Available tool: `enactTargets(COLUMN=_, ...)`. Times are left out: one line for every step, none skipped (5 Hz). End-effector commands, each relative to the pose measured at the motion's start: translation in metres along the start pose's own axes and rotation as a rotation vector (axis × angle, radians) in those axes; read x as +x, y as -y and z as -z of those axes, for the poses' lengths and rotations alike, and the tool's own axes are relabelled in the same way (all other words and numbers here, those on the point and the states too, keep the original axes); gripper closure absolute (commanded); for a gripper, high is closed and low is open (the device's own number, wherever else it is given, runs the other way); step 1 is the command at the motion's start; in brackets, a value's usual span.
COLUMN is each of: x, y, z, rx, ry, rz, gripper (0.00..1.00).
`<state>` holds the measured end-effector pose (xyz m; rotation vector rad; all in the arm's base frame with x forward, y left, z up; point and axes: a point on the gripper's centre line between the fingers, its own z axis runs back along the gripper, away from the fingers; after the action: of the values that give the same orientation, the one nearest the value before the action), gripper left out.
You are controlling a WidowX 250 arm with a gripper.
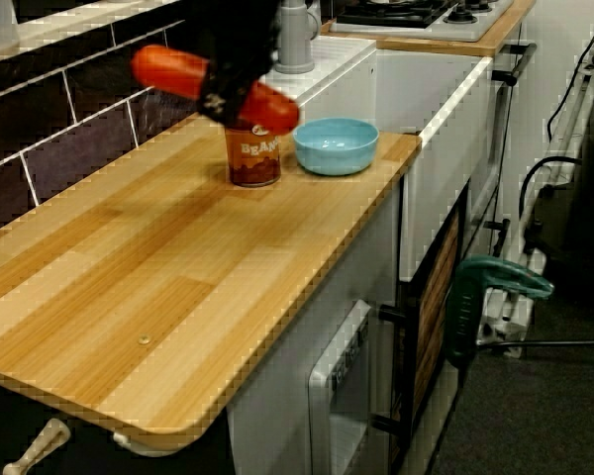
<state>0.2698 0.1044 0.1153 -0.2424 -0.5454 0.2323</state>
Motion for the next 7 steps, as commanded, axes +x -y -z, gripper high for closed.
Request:
enactTargets(x=0.028, y=-0.062, z=-0.014, rx=0.051, ry=0.018, rz=0.035, gripper=1.00)
enactTargets(x=0.025, y=-0.080, z=-0.010, rx=0.058, ry=-0.027, rz=0.075, gripper=1.00)
enactTargets(x=0.022, y=-0.093, z=0.000, rx=0.084, ry=-0.052, rz=0.120, gripper=1.00)
enactTargets(x=0.022, y=-0.099, z=0.012, rx=0.100, ry=-0.077, rz=0.140, gripper=1.00)
enactTargets(x=0.023, y=-0.097, z=0.028, rx=0.115, ry=-0.100, rz=0.171, gripper=1.00)
enactTargets(x=0.030, y=-0.091, z=0.037, rx=0.130, ry=-0.112, rz=0.172, gripper=1.00)
enactTargets(x=0.033, y=-0.086, z=0.042, rx=0.127, ry=-0.126, rz=0.171, gripper=0.00)
